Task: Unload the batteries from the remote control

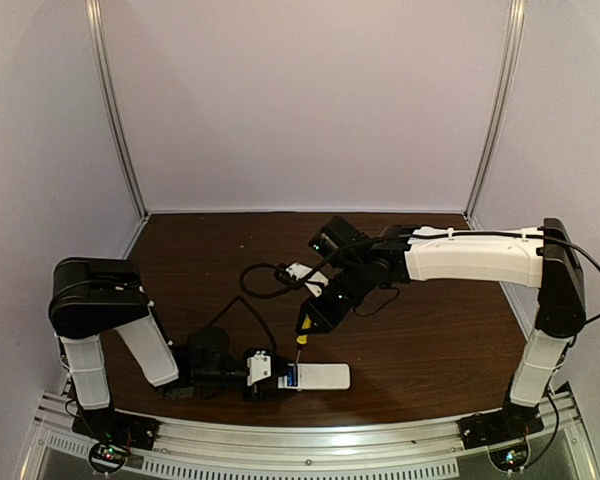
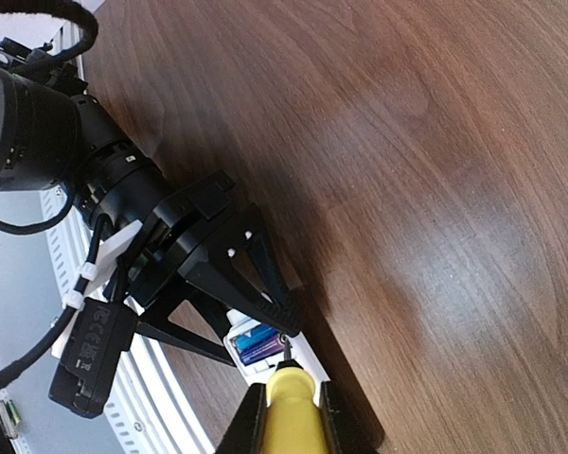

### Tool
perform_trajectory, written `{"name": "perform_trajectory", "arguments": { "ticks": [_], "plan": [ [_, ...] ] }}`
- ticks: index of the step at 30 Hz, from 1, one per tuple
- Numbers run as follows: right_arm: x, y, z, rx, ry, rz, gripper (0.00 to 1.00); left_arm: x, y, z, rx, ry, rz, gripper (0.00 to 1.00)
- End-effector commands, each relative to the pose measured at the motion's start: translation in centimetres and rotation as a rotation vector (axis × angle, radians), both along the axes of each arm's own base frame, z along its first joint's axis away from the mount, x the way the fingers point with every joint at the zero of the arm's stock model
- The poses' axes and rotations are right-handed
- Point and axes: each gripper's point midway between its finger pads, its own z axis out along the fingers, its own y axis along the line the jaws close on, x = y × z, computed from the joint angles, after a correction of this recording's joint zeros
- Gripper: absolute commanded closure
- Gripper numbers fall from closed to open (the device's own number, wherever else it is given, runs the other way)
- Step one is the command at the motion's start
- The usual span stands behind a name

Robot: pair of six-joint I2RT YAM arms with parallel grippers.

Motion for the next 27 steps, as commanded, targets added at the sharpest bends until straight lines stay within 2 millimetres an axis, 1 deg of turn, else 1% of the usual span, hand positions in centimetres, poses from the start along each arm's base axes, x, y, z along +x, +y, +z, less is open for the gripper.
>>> {"name": "perform_trajectory", "arguments": {
  "ticks": [1,8,17,27],
  "plan": [
    [1.4,-4.7,-7.2,-0.273,-0.010,-0.089,1.00,1.9,-0.6,4.4,-0.124,-0.241,0.037,0.92],
    [1.7,-4.5,-7.1,-0.265,-0.012,-0.107,1.00,2.4,-0.4,4.6,-0.124,-0.256,0.075,0.92],
    [1.9,-4.2,-7.0,-0.262,-0.009,-0.126,1.00,3.0,0.4,5.9,-0.162,-0.289,0.129,0.92],
    [2.4,-3.8,-7.0,-0.251,-0.008,-0.150,1.00,3.9,1.1,6.6,-0.181,-0.320,0.196,0.93]
  ]
}}
